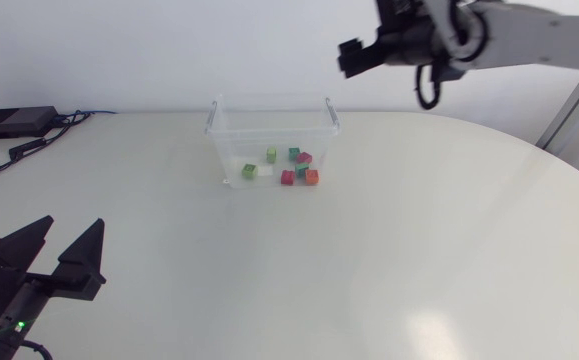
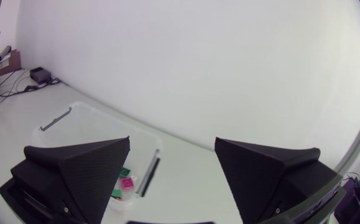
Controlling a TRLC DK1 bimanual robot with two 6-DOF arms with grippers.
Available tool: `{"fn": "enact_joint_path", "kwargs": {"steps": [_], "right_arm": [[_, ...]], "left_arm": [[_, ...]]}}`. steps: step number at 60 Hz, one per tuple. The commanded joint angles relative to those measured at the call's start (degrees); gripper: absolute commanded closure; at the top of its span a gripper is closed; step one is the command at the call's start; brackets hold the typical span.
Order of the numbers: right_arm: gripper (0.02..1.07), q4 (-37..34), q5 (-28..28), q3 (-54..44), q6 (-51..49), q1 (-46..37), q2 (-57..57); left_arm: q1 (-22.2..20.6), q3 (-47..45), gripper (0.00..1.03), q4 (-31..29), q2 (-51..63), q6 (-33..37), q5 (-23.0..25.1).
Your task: Place the duplo bricks in the container
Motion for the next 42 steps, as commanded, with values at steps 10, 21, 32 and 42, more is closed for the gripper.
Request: {"fn": "enact_joint_path", "kwargs": {"steps": [10, 21, 32, 42], "right_arm": [[0.06, 1.22, -3.35, -18.72, -4.76, -9.30, -19.21], [0.06, 10.36, -5.20, -37.35, 1.39, -17.74, -35.12], [0.06, 10.19, -5.20, -50.89, 2.62, -21.52, -48.83], [0.06, 9.75, -5.11, -61.87, 2.80, -21.96, -60.87]], "left_arm": [[0.41, -1.19, 0.04, 0.89, -0.71, -1.40, 0.58], [0.41, -1.19, 0.04, 0.98, -0.71, -1.40, 0.58], [0.41, -1.19, 0.04, 0.98, -0.71, -1.40, 0.58], [0.41, -1.19, 0.04, 0.89, -0.71, -1.40, 0.58]]}}
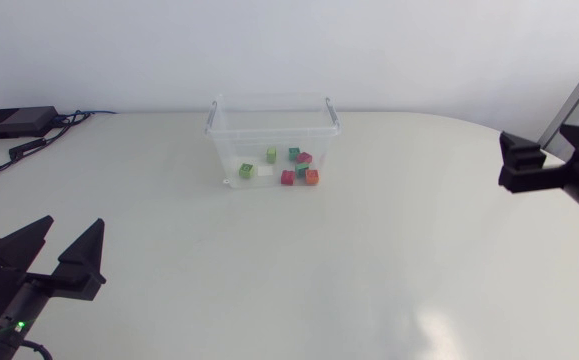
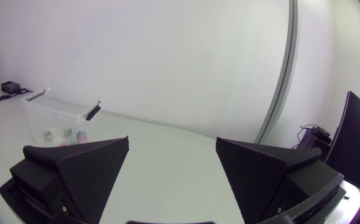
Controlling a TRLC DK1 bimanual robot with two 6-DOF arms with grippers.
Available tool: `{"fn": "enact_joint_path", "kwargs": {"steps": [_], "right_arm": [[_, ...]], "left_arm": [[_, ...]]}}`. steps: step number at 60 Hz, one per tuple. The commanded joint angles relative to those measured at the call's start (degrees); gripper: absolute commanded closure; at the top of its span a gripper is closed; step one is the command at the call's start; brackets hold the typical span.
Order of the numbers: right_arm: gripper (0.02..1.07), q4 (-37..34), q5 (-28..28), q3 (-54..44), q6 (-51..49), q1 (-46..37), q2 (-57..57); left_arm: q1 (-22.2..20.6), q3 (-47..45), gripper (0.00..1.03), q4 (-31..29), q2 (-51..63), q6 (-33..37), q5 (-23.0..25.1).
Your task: Place the duplo bricks in the container
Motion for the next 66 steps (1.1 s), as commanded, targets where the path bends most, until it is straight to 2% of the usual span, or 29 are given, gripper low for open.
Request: {"fn": "enact_joint_path", "kwargs": {"steps": [1, 5, 66], "right_arm": [[0.06, -0.27, -0.28, -5.81, 1.86, -0.45, -5.67], [0.06, -0.88, 0.34, -10.03, 2.48, -1.16, -10.68], [0.06, -5.80, 0.43, -28.58, 11.70, 4.73, -39.24]], "left_arm": [[0.41, -1.19, 0.04, 0.98, -0.71, -1.40, 0.58], [0.41, -1.19, 0.04, 0.98, -0.71, -1.40, 0.58], [-0.99, -1.10, 0.04, -0.16, 0.08, 0.27, -4.25]]}}
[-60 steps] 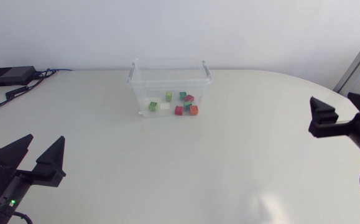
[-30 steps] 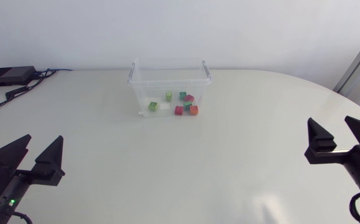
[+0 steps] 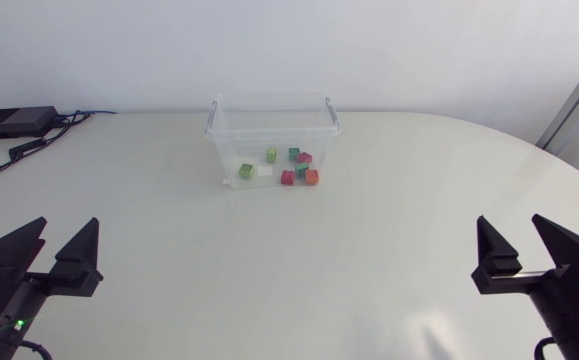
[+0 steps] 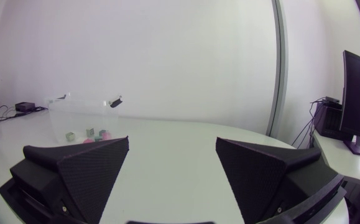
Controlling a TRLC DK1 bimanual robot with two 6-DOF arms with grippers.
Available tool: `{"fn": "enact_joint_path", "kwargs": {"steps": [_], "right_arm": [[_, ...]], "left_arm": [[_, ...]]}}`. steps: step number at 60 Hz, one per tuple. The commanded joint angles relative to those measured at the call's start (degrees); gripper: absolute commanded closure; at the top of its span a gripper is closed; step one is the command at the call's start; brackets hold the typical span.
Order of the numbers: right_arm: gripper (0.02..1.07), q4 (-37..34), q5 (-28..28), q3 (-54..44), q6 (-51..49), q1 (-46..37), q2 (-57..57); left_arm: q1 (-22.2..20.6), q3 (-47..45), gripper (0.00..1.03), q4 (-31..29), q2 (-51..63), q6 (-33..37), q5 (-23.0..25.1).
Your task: Place the duplo bricks in the container
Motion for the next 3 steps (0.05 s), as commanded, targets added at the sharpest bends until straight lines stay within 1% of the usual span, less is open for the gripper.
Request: {"fn": "enact_joint_path", "kwargs": {"steps": [1, 3], "right_arm": [[0.06, -0.30, 0.14, -1.41, 1.65, 0.40, -0.80], [0.06, -0.30, 0.14, -1.41, 1.65, 0.40, -0.80]], "left_arm": [[-0.56, -1.10, 0.04, 0.08, 0.05, 0.21, -0.54], [-0.56, -1.10, 0.04, 0.08, 0.05, 0.21, -0.54]]}}
